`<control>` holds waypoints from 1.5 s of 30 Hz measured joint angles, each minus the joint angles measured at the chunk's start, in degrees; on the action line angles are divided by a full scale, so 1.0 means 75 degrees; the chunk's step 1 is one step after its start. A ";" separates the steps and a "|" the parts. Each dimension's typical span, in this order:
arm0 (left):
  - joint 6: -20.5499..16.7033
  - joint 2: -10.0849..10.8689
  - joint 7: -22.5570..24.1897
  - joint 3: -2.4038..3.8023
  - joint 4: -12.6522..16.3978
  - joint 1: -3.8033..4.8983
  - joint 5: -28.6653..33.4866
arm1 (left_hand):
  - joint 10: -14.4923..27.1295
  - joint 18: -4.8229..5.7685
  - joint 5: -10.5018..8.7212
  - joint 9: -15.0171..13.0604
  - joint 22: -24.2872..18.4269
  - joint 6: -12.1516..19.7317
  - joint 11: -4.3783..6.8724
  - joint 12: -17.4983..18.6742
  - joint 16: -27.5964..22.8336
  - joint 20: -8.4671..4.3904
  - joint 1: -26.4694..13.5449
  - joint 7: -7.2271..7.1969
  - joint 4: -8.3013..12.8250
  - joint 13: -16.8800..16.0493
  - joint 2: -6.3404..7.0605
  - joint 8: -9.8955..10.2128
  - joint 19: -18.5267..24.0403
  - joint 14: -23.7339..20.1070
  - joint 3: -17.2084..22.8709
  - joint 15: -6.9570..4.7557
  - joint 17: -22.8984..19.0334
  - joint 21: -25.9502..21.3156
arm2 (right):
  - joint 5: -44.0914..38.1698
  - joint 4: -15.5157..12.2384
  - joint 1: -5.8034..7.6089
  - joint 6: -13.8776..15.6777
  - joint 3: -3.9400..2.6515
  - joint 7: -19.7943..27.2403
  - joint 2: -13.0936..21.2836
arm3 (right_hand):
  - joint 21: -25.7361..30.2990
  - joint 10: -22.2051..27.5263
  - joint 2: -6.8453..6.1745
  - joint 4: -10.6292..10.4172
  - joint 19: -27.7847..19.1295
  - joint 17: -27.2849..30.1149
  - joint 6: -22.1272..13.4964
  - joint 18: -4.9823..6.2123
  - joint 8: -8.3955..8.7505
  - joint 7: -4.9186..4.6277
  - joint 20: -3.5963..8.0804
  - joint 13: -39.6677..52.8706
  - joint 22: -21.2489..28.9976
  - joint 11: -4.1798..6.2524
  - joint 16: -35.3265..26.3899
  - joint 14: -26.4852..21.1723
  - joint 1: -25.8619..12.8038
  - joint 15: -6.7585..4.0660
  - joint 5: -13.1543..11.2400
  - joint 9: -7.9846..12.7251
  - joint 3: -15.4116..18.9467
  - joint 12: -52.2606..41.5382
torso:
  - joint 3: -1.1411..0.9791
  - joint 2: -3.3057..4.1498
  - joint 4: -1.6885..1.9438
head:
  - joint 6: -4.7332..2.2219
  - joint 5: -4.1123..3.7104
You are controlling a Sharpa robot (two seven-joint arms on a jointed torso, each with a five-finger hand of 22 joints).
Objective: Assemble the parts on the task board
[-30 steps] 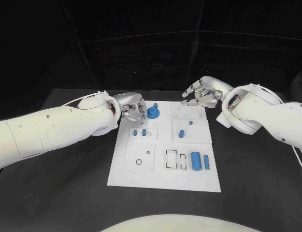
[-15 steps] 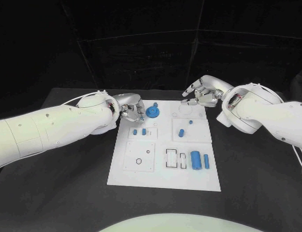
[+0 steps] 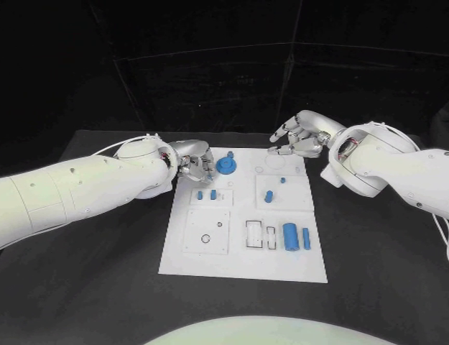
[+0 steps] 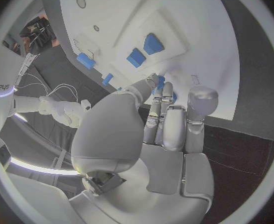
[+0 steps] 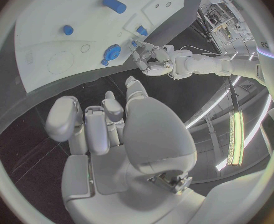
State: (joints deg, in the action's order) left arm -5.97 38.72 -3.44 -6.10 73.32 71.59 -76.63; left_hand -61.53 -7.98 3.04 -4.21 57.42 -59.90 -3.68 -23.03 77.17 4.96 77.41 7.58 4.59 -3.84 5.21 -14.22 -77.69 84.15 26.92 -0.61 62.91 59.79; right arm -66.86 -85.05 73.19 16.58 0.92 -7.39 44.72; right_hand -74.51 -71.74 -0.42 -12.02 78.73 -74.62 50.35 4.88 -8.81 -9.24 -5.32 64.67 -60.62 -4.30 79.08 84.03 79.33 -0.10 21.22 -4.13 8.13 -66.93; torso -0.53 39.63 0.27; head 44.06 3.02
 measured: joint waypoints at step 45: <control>0.0088 -0.0101 -0.0032 -0.0006 -0.0074 -0.0073 0.0007 | -0.0037 0.0000 0.0001 0.0052 0.0023 0.0175 -0.0018 0.0158 -0.0030 0.0028 -0.0112 0.0057 0.0000 -0.0003 0.0113 0.0240 0.0029 0.0000 -0.0001 0.0001 -0.0058 -0.0007 | 0.0000 0.0041 0.0000 0.0002 0.0000 0.0005 -0.0039 | 0.0000 0.0000 0.0031 0.0000 0.0000 -0.0001 0.0000 0.0000 -0.0038 0.0000 0.0000 -0.0001 -0.0002 0.0000 0.0000 0.0000 0.0031 0.0000 0.0036 0.0000 0.0000 0.0000 | -0.0001 -0.0007 0.0010 | 0.0010 -0.0009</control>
State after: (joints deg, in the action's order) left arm -5.31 37.96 -3.68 -6.14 72.76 71.04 -76.58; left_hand -61.81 -7.98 3.05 -3.82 57.59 -58.59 -3.82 -21.84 76.94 5.17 76.58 8.01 4.59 -3.86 6.06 -12.42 -77.47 84.15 26.92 -0.60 62.47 59.74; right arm -66.86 -84.74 73.19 16.60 0.92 -7.35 44.42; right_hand -74.51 -71.75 -0.20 -12.02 78.73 -74.62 50.35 4.88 -9.09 -9.24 -5.32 64.66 -60.64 -4.30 79.08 84.03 79.56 -0.10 21.49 -4.13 8.13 -66.93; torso -0.54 39.58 0.34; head 44.14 2.95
